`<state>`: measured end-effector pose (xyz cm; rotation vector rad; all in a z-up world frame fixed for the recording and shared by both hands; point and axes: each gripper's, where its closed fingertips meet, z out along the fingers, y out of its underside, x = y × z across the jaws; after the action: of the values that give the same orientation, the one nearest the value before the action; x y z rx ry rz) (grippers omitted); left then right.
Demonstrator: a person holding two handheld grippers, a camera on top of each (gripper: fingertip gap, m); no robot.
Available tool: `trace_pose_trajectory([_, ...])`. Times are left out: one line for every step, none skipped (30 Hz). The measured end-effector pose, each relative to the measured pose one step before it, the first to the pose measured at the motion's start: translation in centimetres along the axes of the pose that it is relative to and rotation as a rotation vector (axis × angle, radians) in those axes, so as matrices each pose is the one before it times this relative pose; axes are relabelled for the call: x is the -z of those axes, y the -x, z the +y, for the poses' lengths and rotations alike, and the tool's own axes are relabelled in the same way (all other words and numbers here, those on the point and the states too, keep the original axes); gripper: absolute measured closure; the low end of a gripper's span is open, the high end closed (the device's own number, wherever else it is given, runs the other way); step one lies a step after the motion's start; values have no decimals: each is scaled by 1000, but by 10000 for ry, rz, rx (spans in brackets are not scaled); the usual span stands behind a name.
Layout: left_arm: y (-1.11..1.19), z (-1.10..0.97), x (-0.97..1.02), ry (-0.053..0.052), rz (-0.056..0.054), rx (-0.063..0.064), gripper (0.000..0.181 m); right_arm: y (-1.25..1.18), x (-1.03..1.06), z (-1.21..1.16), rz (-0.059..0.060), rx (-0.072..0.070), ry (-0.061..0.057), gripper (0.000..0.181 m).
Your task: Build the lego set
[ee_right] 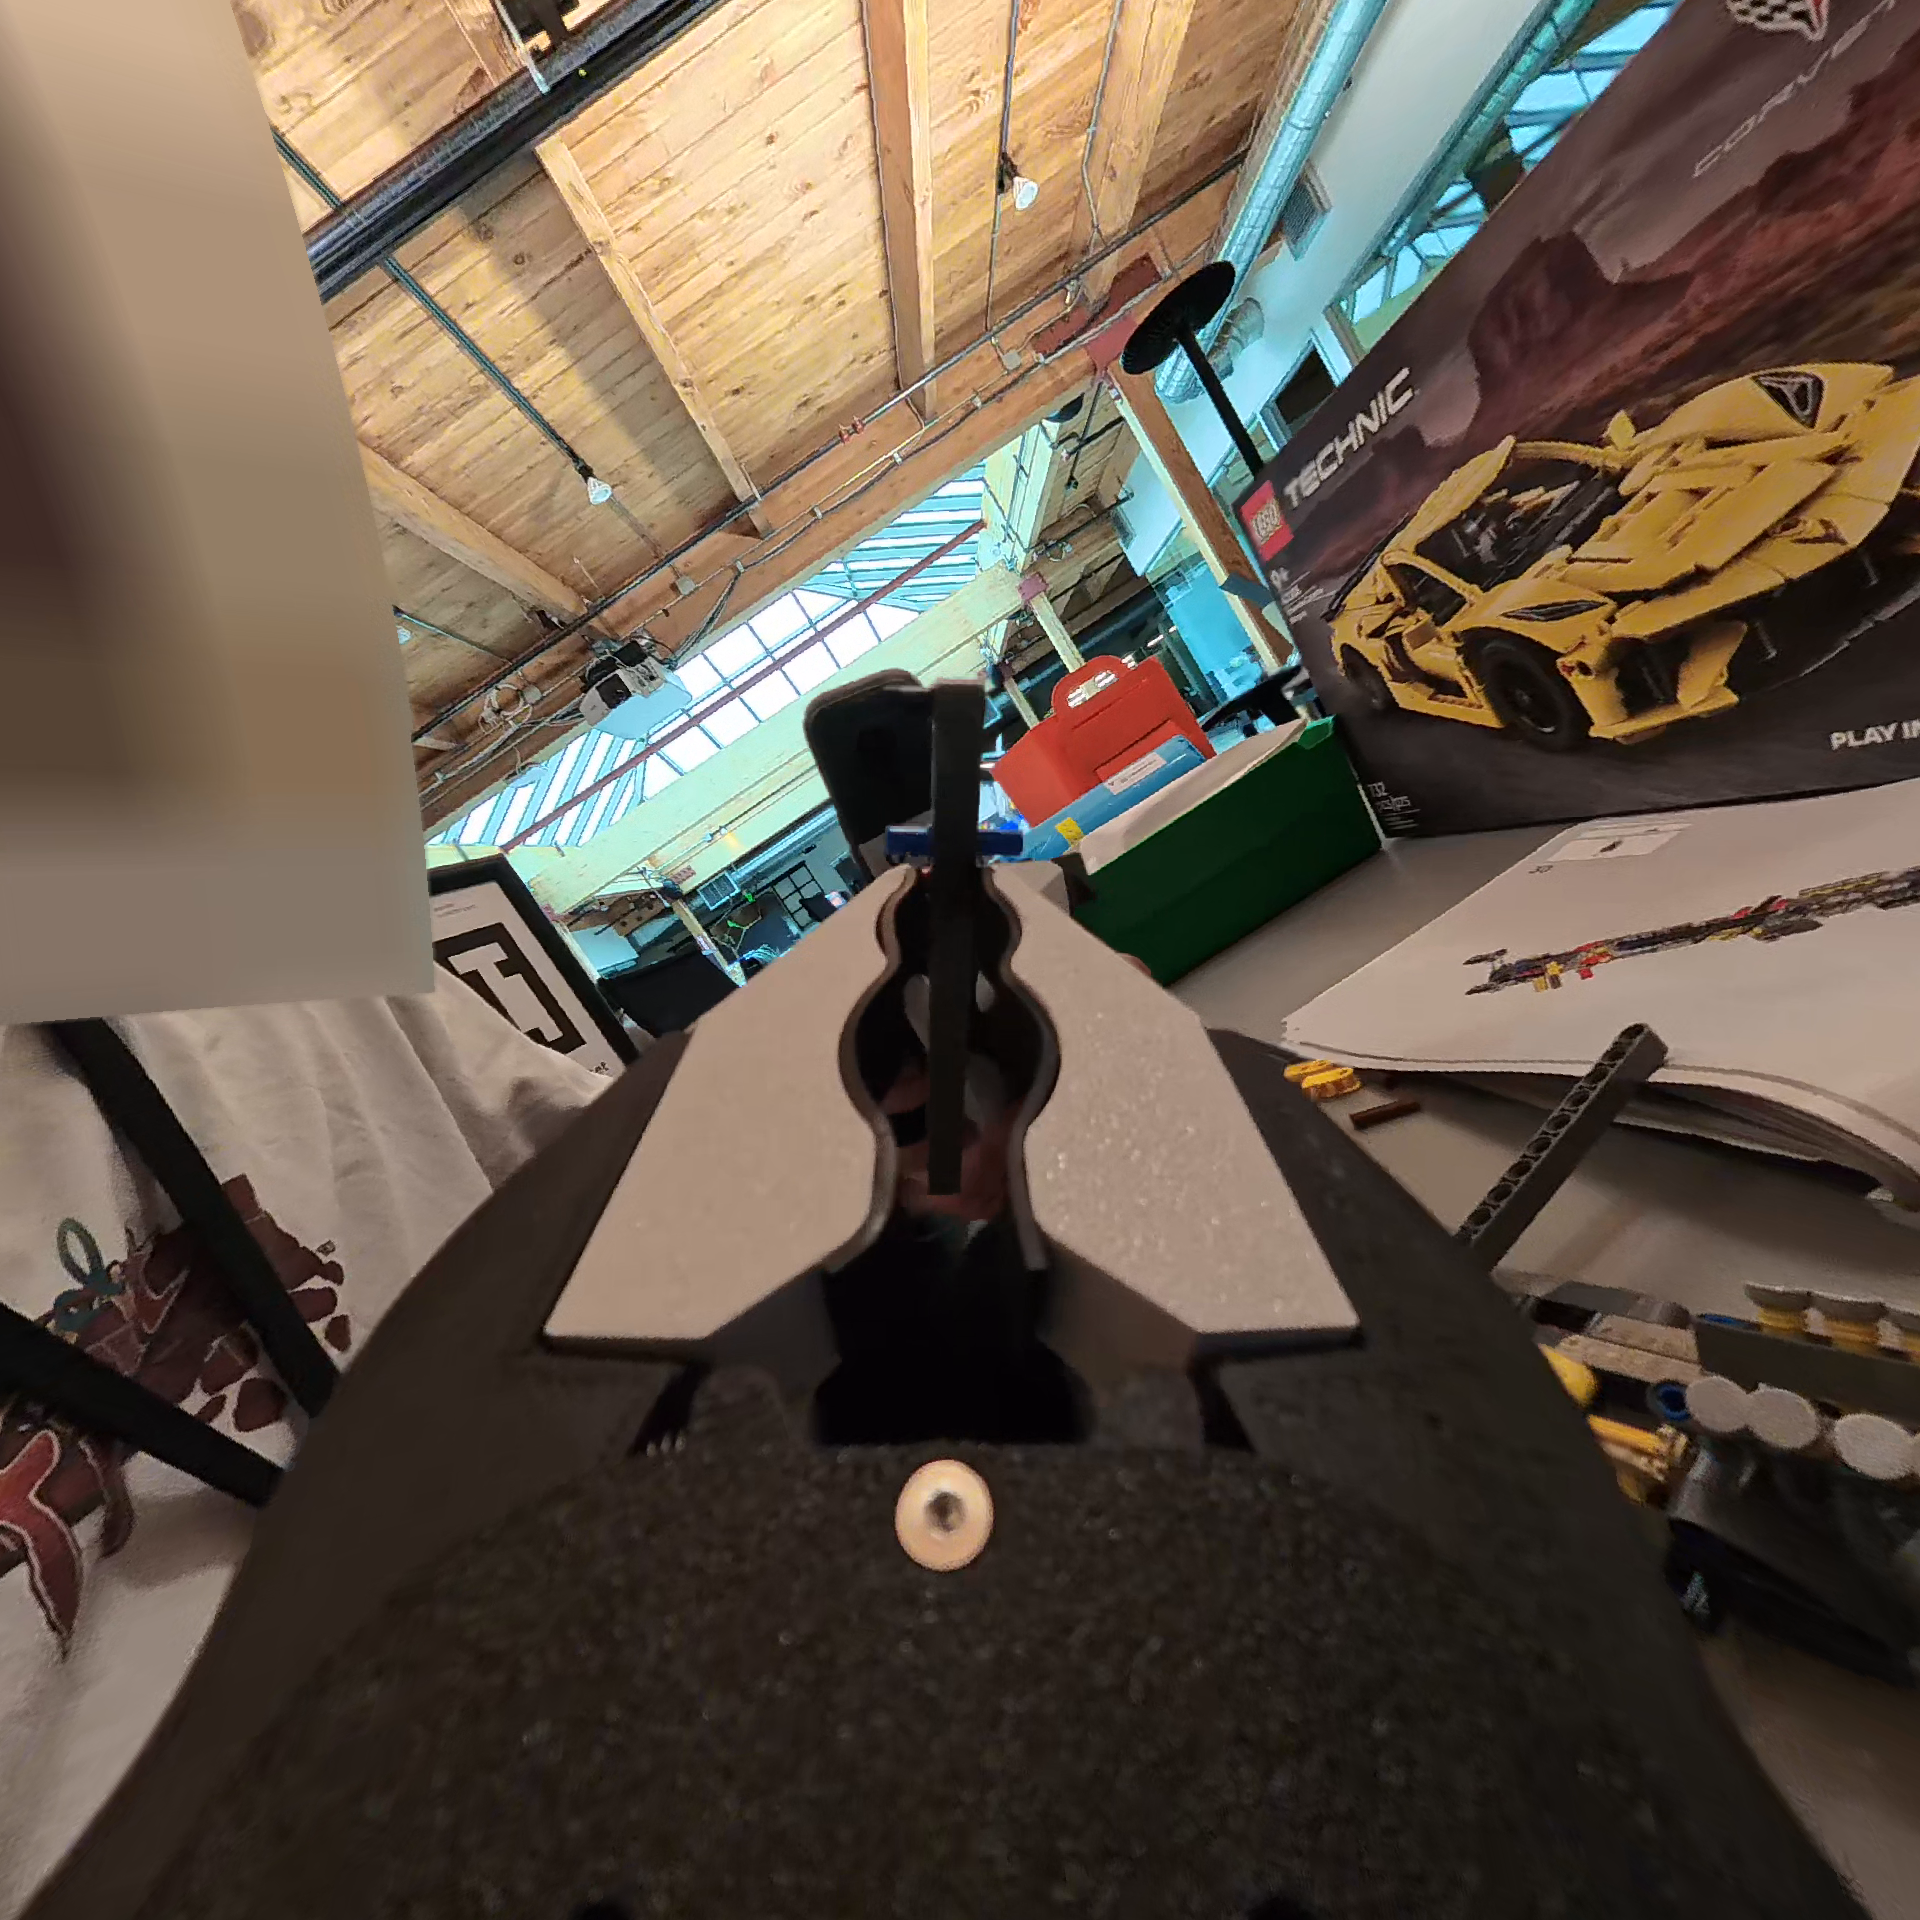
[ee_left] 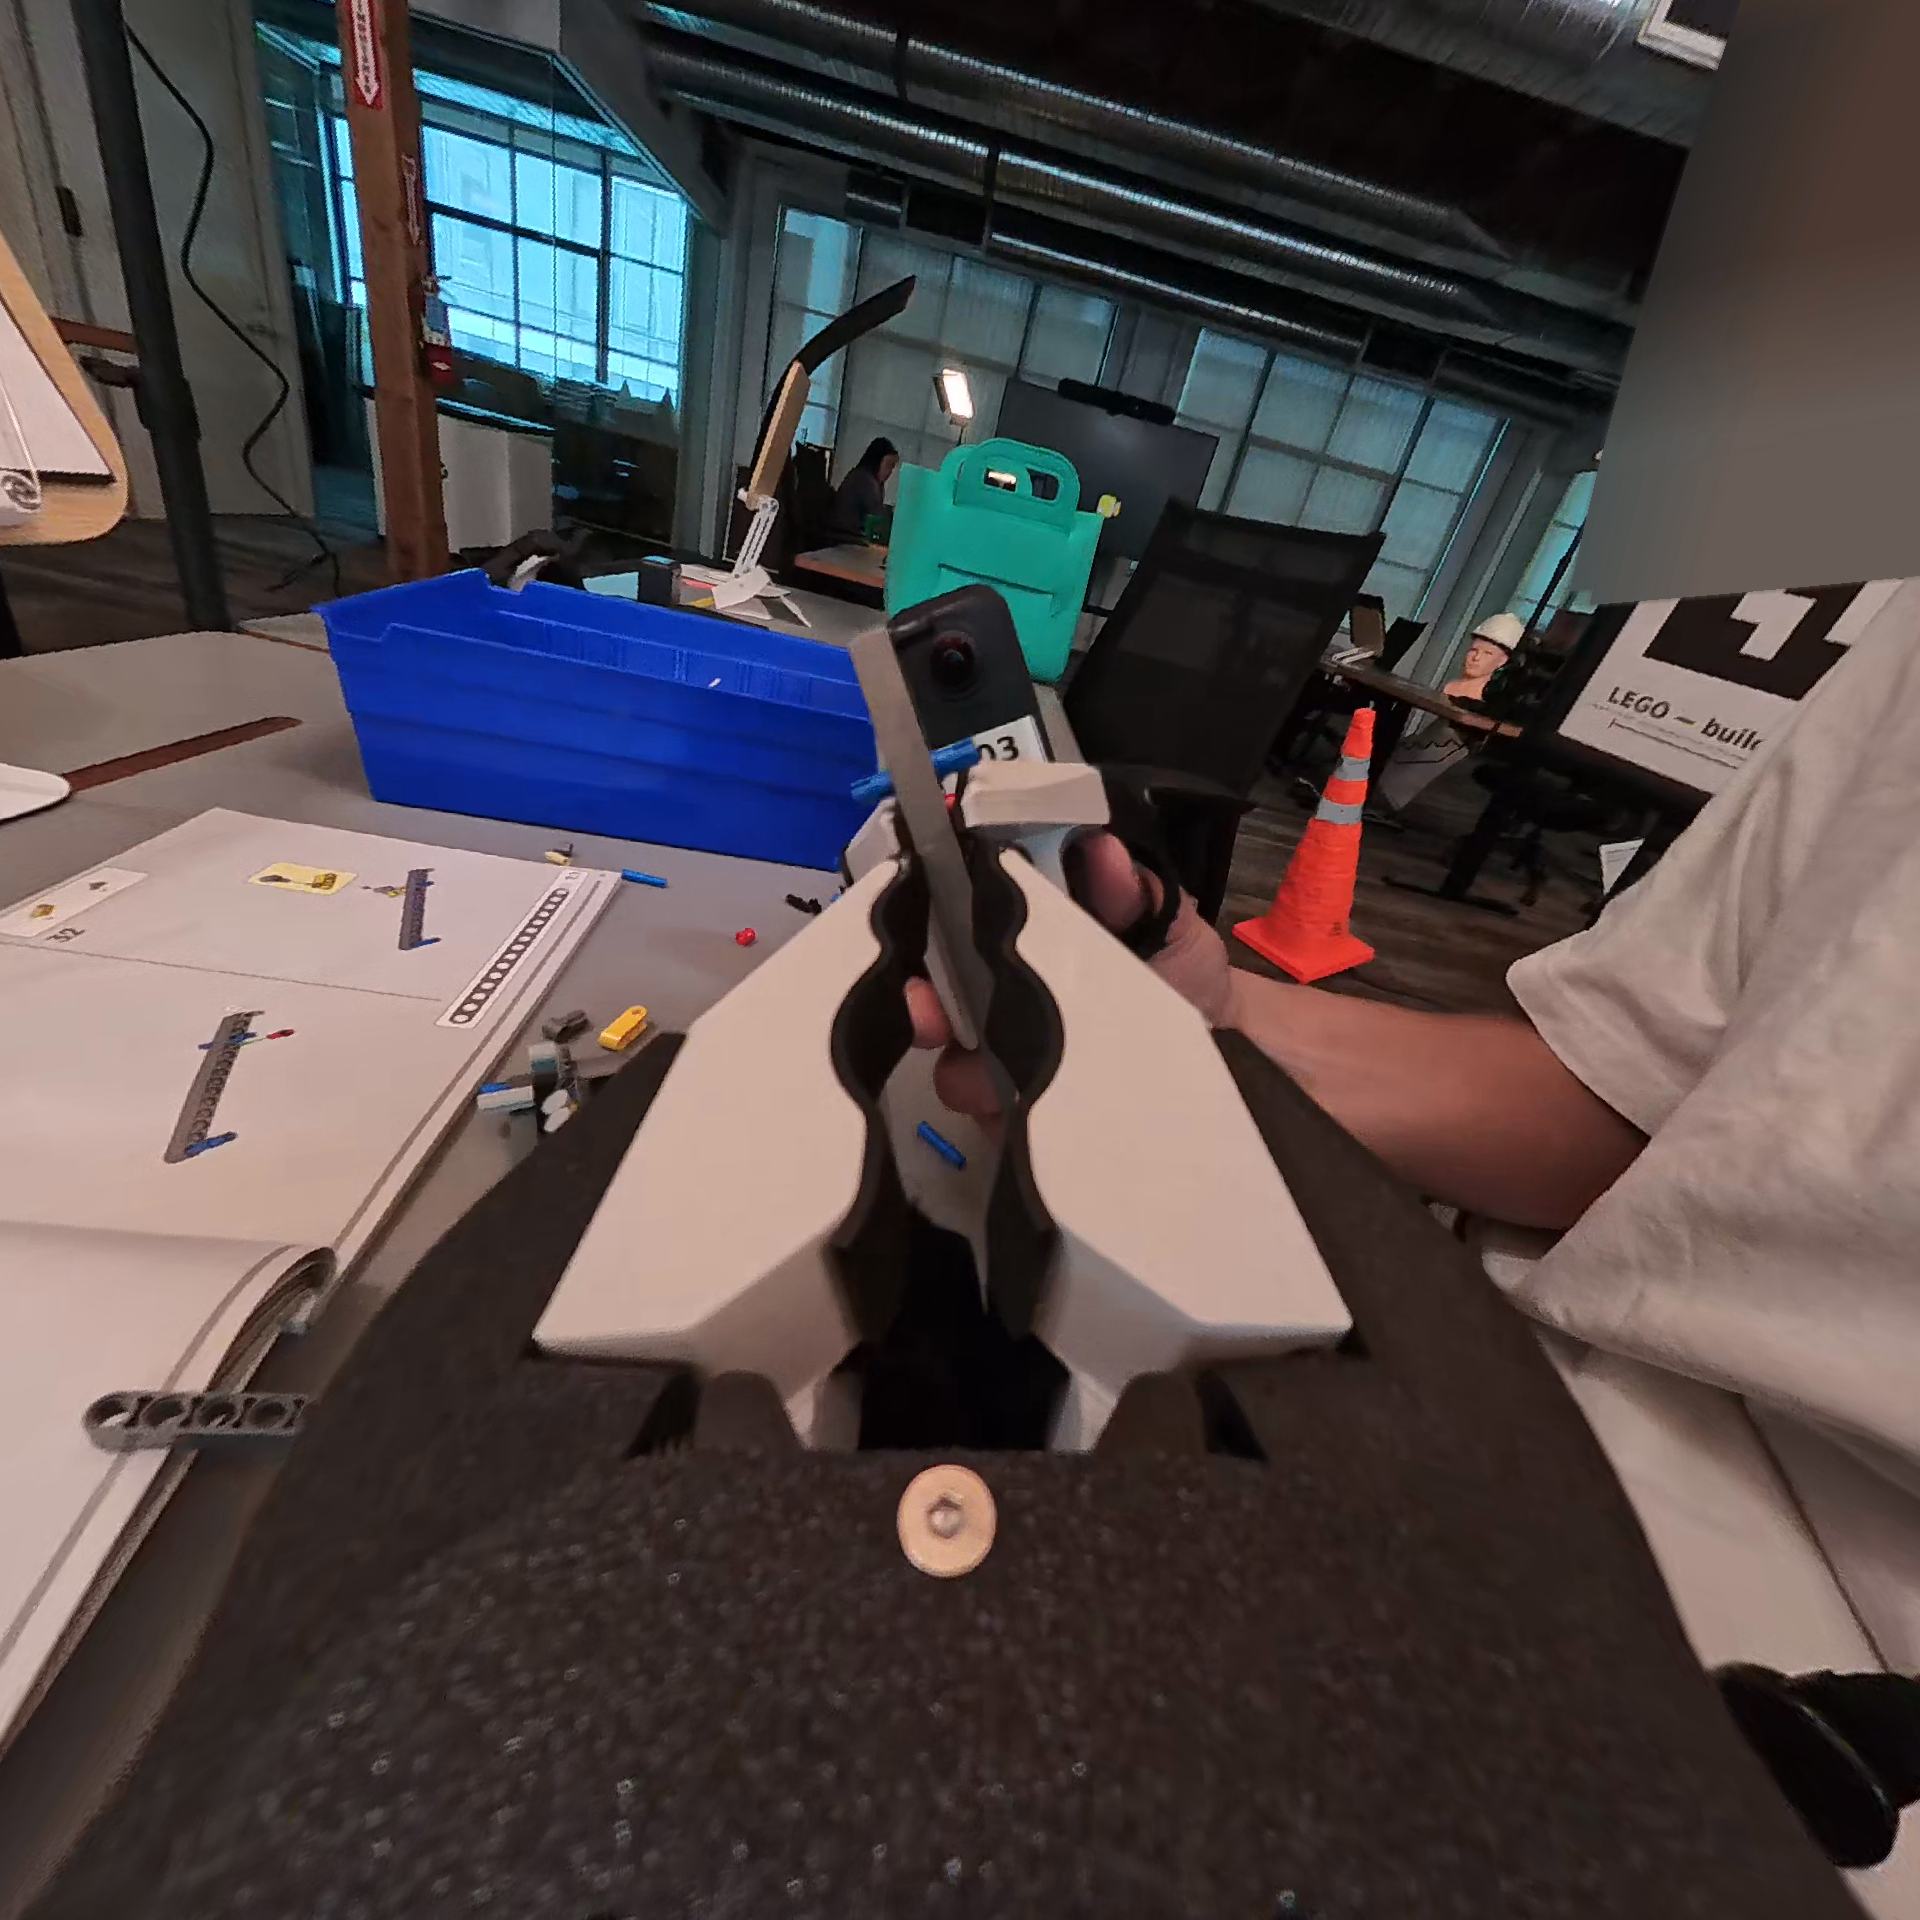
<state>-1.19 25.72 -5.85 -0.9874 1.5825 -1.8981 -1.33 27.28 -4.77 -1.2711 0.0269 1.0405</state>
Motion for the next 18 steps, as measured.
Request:
trace_pose_trajectory([309, 248, 1, 162, -94, 45, 174, -360, 86, 100, 84, -309, 90, 173])
trace_pose_trajectory([328, 189, 19, 139, -31, 139, 174, -255, 60, 50, 58, -341, 43, 172])
trace_pose_trajectory([451, 101, 60, 92, -81, 195, 174, -387, 91, -62, 262, -151, -74, 171])
trace_pose_trajectory([627, 146, 110, 83, -186, 188, 174, -315, 231, -148, 260, 191, -98, 163])
trace_pose_trajectory([670, 273, 105, 151, -190, 185, 174, -202, 346, -180, 207, 212, 6, 156])
trace_pose_trajectory([658, 272, 91, 146, -219, 192, 174, -340, 385, -76, 273, 196, 173, 155])
trace_pose_trajectory([521, 169, 71, 108, -187, 139, 174, -635, 378, 64, 407, 347, 291, 155])
trace_pose_trajectory([208, 180, -5, 141, -47, 64, 174, -615, 303, -29, 328, 379, 255, 155])
trace_pose_trajectory([103, 287, -82, 224, -46, -14, 174, -529, 258, -253, 246, 212, 125, 155])
trace_pose_trajectory([286, 336, -104, 231, -231, -107, 174, -380, 163, -379, 103, 64, 7, 154])
trace_pose_trajectory([338, 335, -92, 208, -295, -177, 174, -399, 76, -294, 69, -25, 32, 154])
trace_pose_trajectory([317, 307, -99, 197, -285, -161, 174, -690, -11, 68, 242, -44, 247, 153])
trace_pose_trajectory([534, 236, -75, 139, -423, -147, 174, -827, -71, 289, 312, -43, 349, 152])
trace_pose_trajectory([746, 253, -58, 144, -552, -197, 174, -779, -104, 247, 316, -121, 224, 152])
trace_pose_trajectory([684, 342, -70, 214, -526, -285, 174, -747, -139, 156, 318, -168, 33, 152])
trace_pose_trajectory([777, 267, -34, 156, -614, -312, 174, -652, -180, 263, 308, -228, -9, 153])
trace_pose_trajectory([779, 128, 11, 61, -624, -286, 174, -374, -287, 437, 209, -253, 40, 153])
trace_pose_trajectory([371, 142, -39, 82, -317, -208, 174, -38, -298, 379, 91, -120, 26, 151])
